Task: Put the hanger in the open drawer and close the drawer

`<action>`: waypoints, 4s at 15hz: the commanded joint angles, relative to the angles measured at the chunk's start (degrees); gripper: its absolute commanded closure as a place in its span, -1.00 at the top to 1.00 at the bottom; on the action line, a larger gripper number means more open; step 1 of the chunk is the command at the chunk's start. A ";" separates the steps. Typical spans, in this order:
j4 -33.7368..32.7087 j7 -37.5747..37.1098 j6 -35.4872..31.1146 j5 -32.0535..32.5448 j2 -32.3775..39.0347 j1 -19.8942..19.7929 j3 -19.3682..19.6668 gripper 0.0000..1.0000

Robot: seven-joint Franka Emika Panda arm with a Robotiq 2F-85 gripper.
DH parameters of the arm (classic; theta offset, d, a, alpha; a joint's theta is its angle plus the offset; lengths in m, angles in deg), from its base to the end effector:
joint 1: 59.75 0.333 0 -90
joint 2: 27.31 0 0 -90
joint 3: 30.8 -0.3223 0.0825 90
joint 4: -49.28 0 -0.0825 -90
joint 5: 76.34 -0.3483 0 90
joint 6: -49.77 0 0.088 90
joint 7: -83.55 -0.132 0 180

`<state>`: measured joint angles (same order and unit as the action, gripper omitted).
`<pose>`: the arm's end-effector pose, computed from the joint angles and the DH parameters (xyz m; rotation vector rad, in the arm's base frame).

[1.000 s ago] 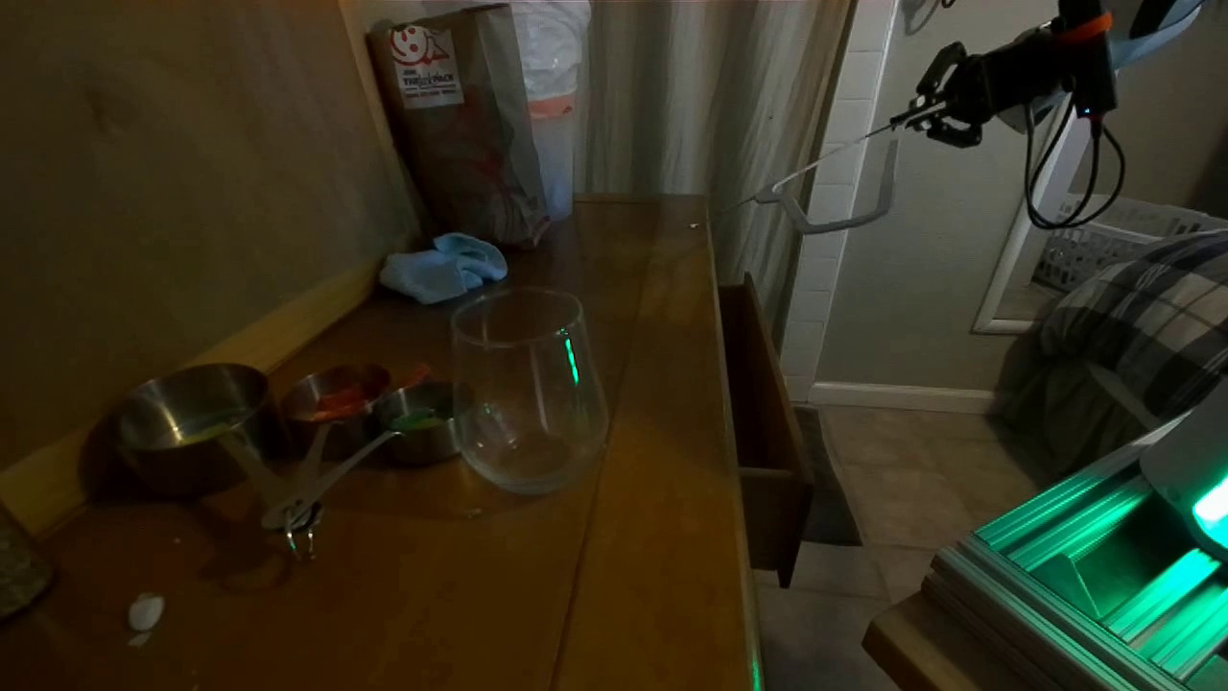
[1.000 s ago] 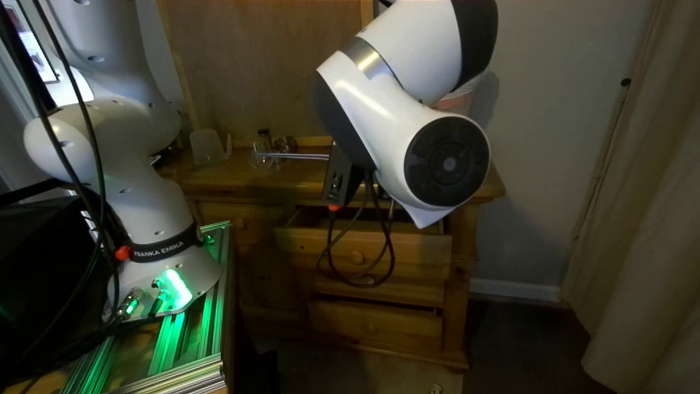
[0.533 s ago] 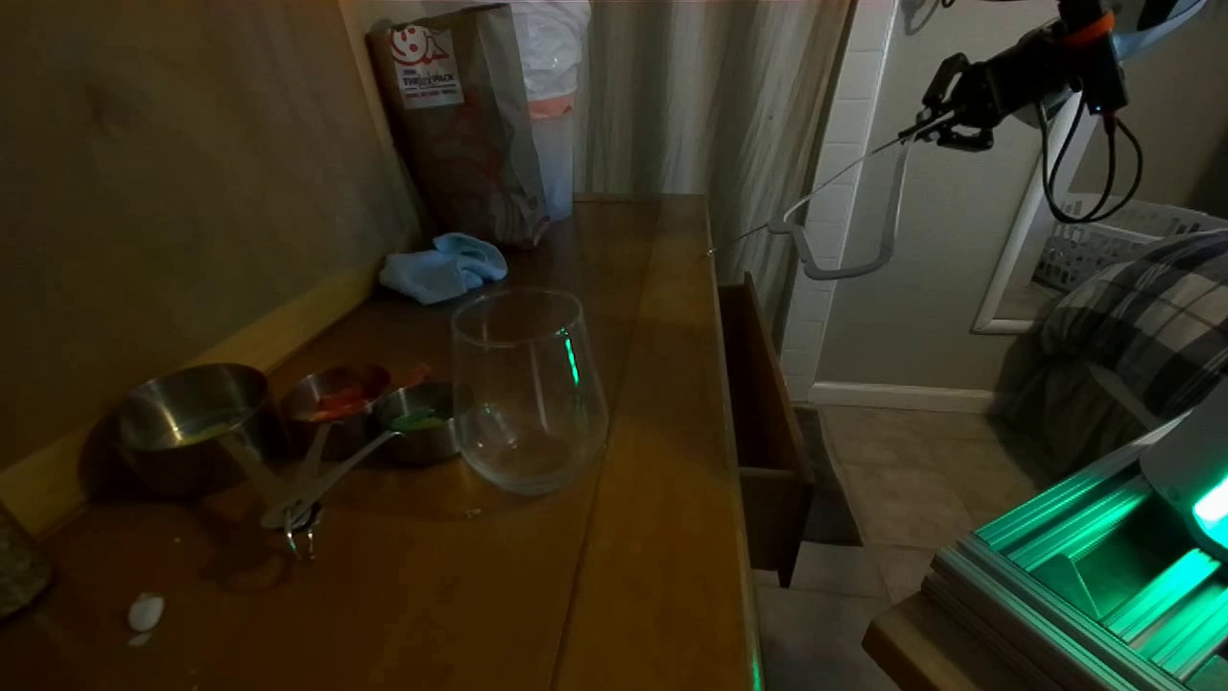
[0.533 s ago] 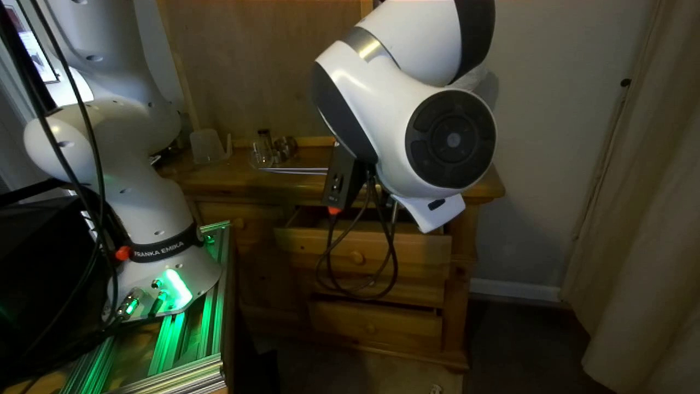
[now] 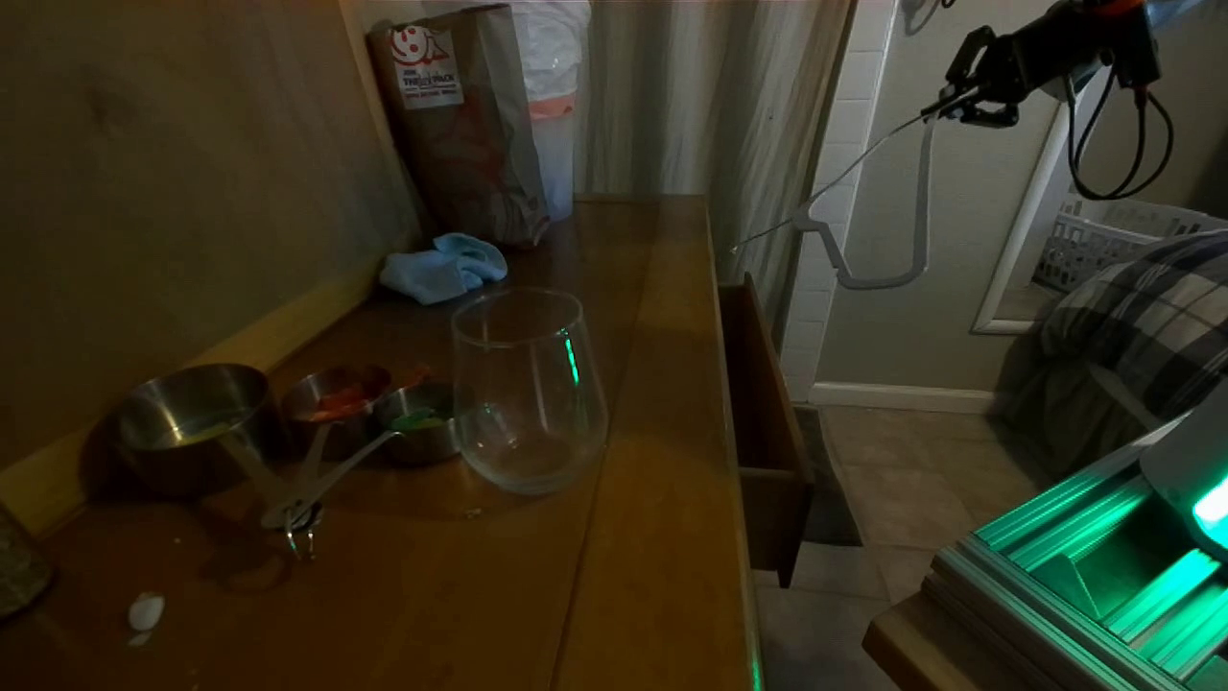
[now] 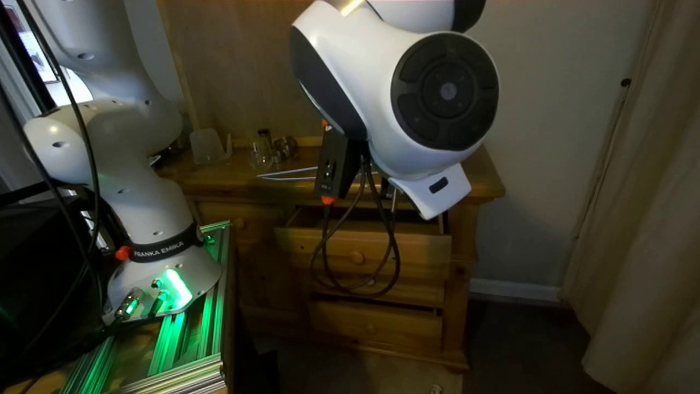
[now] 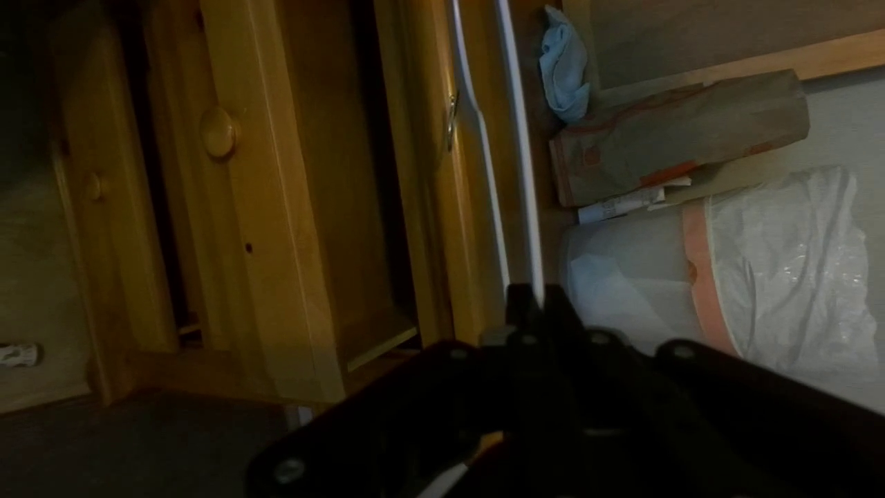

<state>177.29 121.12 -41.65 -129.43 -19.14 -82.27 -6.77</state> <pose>0.3753 -0.2433 0.3256 -1.9861 0.6054 -0.0296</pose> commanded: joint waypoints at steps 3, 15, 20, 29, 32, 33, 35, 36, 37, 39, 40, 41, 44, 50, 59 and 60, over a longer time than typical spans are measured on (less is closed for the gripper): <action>0.56 -1.86 -0.78 1.87 -1.69 -0.69 -0.52 -0.98; 1.85 -3.45 -8.19 1.13 2.20 1.28 -3.70 -0.98; 3.20 -2.62 -12.52 -0.47 4.01 2.25 -5.80 -0.98; 4.46 1.49 -20.21 -6.64 7.73 5.21 -10.96 -0.98; 3.93 5.45 -23.97 -11.76 10.22 6.17 -12.80 -0.98; 3.79 6.69 -24.93 -13.77 11.00 6.46 -13.34 -0.98; 3.54 9.36 -27.72 -17.10 12.53 7.32 -14.21 -0.98; 3.51 10.77 -29.52 -18.45 13.18 7.83 -14.57 -0.98; 3.44 11.98 -30.78 -19.86 13.84 8.22 -14.89 -0.98; 3.31 14.43 -33.38 -22.67 14.93 9.04 -15.54 -0.98; 3.19 15.75 -34.47 -24.26 15.40 9.42 -15.87 -0.98; 3.07 16.77 -35.31 -25.74 15.95 9.82 -16.12 -0.98; 2.49 19.21 -37.04 -29.03 17.39 11.01 -16.64 -0.98; 1.15 19.42 -37.72 -29.31 19.63 12.84 -16.66 -0.98; 0.32 19.24 -37.68 -29.38 21.69 13.60 -16.94 0.00; 0.26 19.22 -37.70 -29.36 21.87 13.72 -17.01 0.03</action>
<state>178.63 139.86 -78.44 -157.18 1.57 -69.19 -23.43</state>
